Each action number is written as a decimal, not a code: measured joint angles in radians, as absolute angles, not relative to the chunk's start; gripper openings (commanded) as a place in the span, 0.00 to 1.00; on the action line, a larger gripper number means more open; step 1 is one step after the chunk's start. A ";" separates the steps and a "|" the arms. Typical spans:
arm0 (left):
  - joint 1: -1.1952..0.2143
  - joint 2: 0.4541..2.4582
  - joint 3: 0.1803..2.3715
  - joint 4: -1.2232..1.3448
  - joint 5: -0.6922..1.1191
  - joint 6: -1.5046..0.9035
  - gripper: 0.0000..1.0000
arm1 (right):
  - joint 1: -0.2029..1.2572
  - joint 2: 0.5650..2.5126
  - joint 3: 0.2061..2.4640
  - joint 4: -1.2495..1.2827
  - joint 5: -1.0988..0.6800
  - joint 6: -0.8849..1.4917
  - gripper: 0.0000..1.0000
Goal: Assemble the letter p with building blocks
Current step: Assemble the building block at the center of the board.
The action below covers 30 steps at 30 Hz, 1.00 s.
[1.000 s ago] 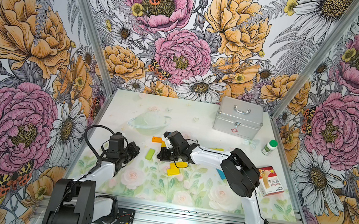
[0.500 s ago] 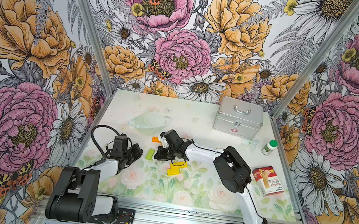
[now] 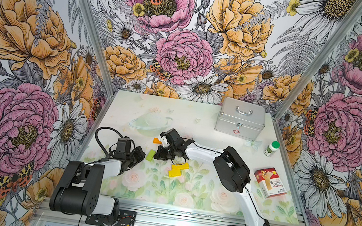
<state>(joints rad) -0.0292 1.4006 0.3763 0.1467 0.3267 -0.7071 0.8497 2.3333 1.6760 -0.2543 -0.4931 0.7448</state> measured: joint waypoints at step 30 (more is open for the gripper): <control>-0.055 1.662 0.494 0.398 0.361 -0.791 0.00 | 0.790 2.418 1.808 -0.284 -0.546 0.744 0.00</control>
